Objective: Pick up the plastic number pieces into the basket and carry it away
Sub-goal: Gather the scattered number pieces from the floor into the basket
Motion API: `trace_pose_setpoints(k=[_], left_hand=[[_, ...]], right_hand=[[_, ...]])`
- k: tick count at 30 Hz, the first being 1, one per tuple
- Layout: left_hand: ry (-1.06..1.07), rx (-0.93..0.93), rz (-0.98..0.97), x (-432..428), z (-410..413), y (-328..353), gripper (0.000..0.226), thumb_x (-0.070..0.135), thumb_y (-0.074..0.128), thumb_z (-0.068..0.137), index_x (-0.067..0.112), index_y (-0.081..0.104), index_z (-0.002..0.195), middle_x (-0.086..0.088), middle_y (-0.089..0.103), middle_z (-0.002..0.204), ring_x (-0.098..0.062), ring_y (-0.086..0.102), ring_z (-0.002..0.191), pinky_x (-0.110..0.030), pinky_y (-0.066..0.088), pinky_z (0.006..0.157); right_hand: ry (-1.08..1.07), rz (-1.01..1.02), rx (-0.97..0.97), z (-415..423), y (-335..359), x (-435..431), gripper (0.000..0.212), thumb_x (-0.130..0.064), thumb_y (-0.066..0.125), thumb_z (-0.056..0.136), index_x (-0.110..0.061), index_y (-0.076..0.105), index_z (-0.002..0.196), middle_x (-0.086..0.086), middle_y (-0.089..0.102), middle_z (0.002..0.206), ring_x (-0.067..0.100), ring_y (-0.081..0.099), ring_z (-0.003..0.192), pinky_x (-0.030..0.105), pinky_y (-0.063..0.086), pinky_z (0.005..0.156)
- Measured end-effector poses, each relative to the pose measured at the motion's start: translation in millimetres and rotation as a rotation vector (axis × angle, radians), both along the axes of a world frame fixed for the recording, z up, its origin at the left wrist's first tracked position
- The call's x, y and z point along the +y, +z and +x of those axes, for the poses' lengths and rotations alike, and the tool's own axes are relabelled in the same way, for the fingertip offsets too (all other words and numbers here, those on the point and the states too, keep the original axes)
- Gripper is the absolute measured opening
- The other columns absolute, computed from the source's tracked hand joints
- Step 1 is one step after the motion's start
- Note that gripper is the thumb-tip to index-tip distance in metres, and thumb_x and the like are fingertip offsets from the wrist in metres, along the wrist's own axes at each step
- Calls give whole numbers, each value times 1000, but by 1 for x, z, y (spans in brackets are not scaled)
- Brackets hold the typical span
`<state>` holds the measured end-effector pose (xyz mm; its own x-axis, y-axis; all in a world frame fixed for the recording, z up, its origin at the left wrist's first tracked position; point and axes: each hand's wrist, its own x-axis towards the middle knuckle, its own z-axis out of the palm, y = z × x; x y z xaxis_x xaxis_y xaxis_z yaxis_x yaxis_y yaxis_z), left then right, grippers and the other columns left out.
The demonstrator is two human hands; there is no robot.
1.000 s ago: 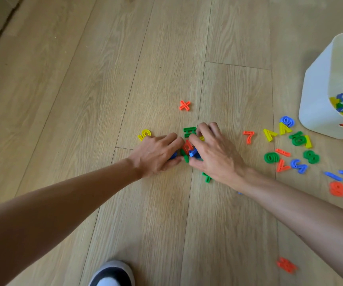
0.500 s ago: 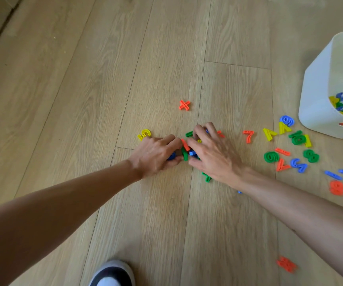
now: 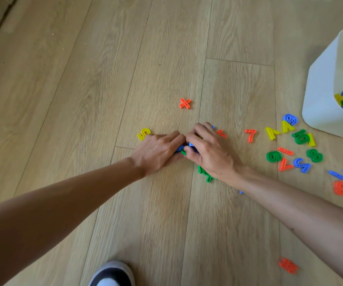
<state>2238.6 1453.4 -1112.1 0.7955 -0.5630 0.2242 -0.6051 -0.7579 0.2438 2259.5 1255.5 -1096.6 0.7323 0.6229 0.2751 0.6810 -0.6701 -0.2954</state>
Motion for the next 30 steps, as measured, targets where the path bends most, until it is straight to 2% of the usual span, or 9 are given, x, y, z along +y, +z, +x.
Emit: trace_pose_setpoints(k=[4, 8, 11, 14, 16, 19, 23, 27, 30], left_hand=[[98, 49, -15, -8, 1, 4, 53, 51, 21, 102, 10, 52, 90, -3, 55, 78, -22, 51, 48, -29, 30, 36], [126, 84, -41, -11, 4, 5, 43, 47, 35, 97, 8, 52, 88, -3, 55, 76, -28, 53, 47, -36, 40, 35], [176, 146, -89, -14, 7, 13, 35, 41, 37, 95, 10, 51, 85, 5, 45, 74, -28, 49, 48, -38, 42, 40], [235, 239, -184, -20, 11, 24, 28, 37, 44, 95, 13, 46, 81, 7, 45, 72, -25, 45, 54, -37, 40, 48], [259, 304, -249, -25, 13, 30, 27, 33, 52, 97, 13, 48, 79, 7, 46, 68, -21, 45, 56, -38, 40, 52], [293, 355, -331, -36, 16, 37, 28, 32, 53, 97, 14, 48, 77, 8, 48, 64, -20, 47, 56, -38, 39, 53], [358, 382, -512, -54, 20, 54, 29, 24, 55, 97, 16, 45, 71, 7, 41, 52, -10, 39, 49, -28, 27, 52], [320, 423, -598, -90, 33, 84, 30, 23, 55, 98, 6, 52, 74, 6, 40, 53, -8, 38, 50, -18, 28, 49], [240, 460, -635, -131, 55, 114, 35, 30, 53, 99, 7, 50, 73, 8, 36, 54, -8, 31, 49, -18, 27, 47]], right_hand=[[-21, 4, 53, -5, -1, 3, 28, -30, 47, 100, -6, 59, 91, 8, 54, 89, 27, 49, 85, 37, 44, 76], [-20, 12, 78, -6, -1, 7, 31, -30, 44, 103, -4, 60, 97, 10, 55, 93, 28, 51, 87, 41, 46, 81], [-68, 154, 178, -4, 5, 6, 24, -25, 47, 102, -6, 59, 92, 6, 53, 92, 22, 49, 85, 34, 44, 77], [-200, 371, 293, 2, 13, 5, 23, -23, 50, 101, -6, 58, 87, 2, 51, 87, 18, 49, 78, 28, 40, 70], [-303, 476, 347, 8, 16, 1, 25, -22, 50, 100, -5, 56, 84, 4, 54, 84, 19, 52, 72, 32, 43, 65], [-424, 585, 421, 14, 24, -6, 28, -27, 49, 100, -7, 55, 83, 7, 56, 80, 27, 59, 63, 46, 50, 58], [-544, 734, 491, 14, 44, -20, 20, -19, 51, 101, -9, 57, 84, 2, 55, 71, 17, 58, 51, 23, 48, 45], [-605, 840, 418, 21, 80, -56, 24, -20, 50, 101, -6, 55, 83, 3, 52, 64, 20, 57, 47, 32, 49, 46], [-699, 906, 303, 36, 115, -105, 23, -21, 49, 100, -9, 53, 80, 5, 52, 65, 22, 56, 48, 32, 48, 48]])
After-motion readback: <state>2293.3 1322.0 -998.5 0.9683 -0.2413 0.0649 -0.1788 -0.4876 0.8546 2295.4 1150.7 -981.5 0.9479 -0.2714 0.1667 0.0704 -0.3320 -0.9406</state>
